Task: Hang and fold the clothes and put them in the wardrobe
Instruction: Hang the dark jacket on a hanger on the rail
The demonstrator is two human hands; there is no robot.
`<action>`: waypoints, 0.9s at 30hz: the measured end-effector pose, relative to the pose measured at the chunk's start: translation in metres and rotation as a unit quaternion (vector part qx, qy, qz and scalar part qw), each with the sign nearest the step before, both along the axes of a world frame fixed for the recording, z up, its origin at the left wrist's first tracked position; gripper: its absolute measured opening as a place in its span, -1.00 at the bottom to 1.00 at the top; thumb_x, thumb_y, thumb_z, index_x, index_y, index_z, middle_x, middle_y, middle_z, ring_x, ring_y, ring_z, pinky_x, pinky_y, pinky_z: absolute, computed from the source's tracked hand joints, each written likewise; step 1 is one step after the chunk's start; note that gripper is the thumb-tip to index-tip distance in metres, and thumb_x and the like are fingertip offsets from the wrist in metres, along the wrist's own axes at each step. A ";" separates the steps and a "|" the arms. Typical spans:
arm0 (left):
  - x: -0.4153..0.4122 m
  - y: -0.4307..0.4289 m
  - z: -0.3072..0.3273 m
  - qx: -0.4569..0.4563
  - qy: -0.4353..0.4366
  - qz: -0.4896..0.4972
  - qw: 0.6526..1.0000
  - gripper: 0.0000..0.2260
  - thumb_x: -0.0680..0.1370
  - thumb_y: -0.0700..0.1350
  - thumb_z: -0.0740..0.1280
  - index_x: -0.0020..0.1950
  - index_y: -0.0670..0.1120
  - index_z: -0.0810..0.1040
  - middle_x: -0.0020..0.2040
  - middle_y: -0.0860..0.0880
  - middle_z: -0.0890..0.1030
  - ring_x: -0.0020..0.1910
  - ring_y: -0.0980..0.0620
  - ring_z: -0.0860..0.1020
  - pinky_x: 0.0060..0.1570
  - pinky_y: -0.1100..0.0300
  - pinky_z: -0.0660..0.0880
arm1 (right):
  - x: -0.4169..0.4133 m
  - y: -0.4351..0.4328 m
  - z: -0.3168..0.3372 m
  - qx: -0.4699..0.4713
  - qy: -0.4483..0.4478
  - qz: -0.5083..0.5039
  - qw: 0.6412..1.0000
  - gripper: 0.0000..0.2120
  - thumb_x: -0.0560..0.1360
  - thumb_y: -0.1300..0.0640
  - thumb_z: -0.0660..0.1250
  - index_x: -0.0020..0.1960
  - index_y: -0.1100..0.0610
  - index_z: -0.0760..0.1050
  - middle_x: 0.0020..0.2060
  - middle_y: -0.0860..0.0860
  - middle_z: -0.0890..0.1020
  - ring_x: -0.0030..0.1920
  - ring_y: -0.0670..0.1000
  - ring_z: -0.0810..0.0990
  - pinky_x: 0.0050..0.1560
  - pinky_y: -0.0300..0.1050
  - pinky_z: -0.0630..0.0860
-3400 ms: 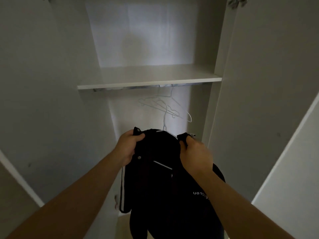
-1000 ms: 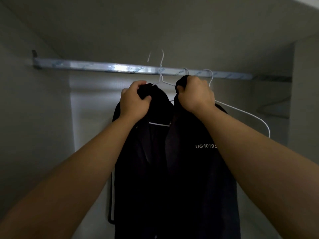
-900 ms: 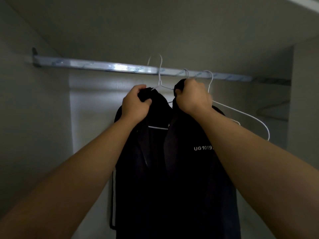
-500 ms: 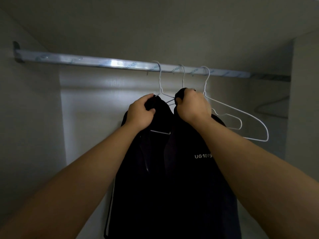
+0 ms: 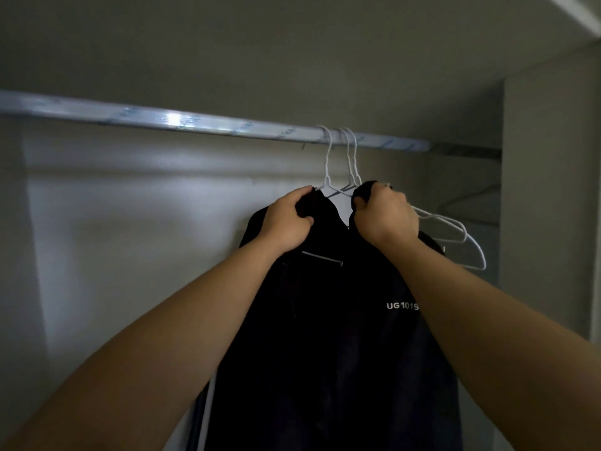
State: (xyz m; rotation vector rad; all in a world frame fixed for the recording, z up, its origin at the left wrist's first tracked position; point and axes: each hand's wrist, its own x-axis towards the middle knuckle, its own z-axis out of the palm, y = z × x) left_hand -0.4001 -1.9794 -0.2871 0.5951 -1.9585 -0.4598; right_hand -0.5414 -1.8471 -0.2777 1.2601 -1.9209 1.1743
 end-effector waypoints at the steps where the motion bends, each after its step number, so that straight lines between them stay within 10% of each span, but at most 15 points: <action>1: -0.007 -0.002 0.000 0.001 -0.002 -0.003 1.000 -0.41 0.51 -0.22 0.41 0.48 0.20 0.42 0.39 0.06 0.53 0.30 0.05 0.51 -0.03 0.50 0.32 | -0.005 0.000 0.000 -0.002 0.003 -0.010 1.000 -0.95 0.56 0.11 0.23 -0.07 -0.01 0.39 -0.26 0.02 0.46 -0.25 0.15 0.43 -0.28 -0.05 0.33; 13: -0.046 -0.016 -0.008 0.060 0.028 -0.086 0.994 -0.30 0.43 -0.25 0.52 0.48 0.18 0.39 0.36 0.12 0.44 0.27 0.13 0.47 0.24 0.20 0.44 | -0.025 0.013 0.002 -0.013 0.027 -0.073 0.997 -0.75 0.58 0.11 0.24 -0.26 0.02 0.32 -0.39 -0.07 0.38 -0.25 0.16 0.44 -0.12 0.02 0.36; 18: -0.035 -0.005 -0.021 0.200 0.224 -0.069 0.952 -0.36 0.35 -0.23 0.59 0.28 0.10 0.34 0.24 -0.02 0.47 0.05 0.08 0.54 0.10 0.12 0.56 | -0.010 0.021 -0.017 -0.058 0.022 -0.184 0.981 -0.81 0.54 -0.01 0.31 -0.01 0.11 0.58 0.15 0.16 0.49 0.25 0.25 0.35 0.25 0.24 0.24; 23: -0.021 -0.003 -0.040 0.279 0.259 -0.059 0.923 -0.38 0.32 -0.15 0.64 0.26 -0.04 0.40 0.15 -0.04 0.55 0.00 0.01 0.60 0.01 0.07 0.62 | -0.003 0.034 -0.018 -0.036 0.078 -0.187 0.979 -0.87 0.53 0.04 0.30 -0.05 0.07 0.58 -0.16 0.06 0.57 -0.05 0.19 0.54 0.08 0.06 0.30; 27: -0.015 -0.014 -0.068 0.298 0.205 -0.055 0.931 -0.37 0.28 -0.06 0.66 0.27 -0.07 0.49 0.11 -0.04 0.63 0.02 -0.05 0.64 0.09 0.00 0.62 | 0.005 0.037 -0.017 -0.019 0.043 -0.155 0.987 -0.90 0.49 0.12 0.32 -0.19 0.06 0.44 -0.42 -0.04 0.35 -0.43 0.05 0.29 -0.19 -0.09 0.27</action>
